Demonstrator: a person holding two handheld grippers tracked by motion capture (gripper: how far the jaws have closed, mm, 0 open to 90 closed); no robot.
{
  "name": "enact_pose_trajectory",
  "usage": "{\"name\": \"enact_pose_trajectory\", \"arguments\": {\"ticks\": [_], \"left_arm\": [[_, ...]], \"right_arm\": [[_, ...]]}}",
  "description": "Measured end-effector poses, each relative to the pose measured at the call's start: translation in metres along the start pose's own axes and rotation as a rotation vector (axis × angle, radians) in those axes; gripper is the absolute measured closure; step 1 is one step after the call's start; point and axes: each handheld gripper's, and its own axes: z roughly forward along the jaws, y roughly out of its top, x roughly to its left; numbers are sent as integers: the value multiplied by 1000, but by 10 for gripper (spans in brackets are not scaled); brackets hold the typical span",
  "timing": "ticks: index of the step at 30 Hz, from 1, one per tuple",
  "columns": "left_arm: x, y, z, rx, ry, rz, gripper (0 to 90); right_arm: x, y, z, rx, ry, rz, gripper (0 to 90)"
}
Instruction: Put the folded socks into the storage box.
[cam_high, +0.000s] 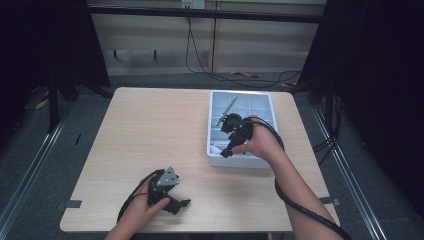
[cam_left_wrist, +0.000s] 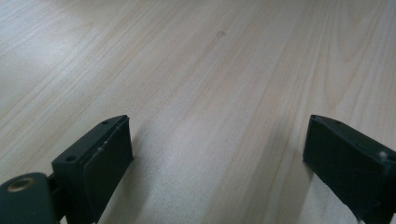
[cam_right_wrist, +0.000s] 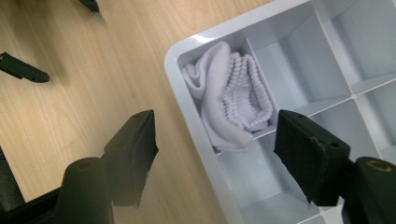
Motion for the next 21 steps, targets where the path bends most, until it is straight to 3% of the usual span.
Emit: {"name": "enact_pose_trajectory", "arguments": {"ticks": [14, 18, 21], "left_arm": [[0, 0, 0, 3, 0, 3, 79], [0, 0, 0, 6, -2, 4, 79], [0, 0, 0, 6, -2, 4, 79]], "right_arm": [[31, -32, -3, -26, 9, -33, 245], [39, -47, 0, -31, 11, -57, 242], [43, -61, 4, -52, 30, -40, 241]]}}
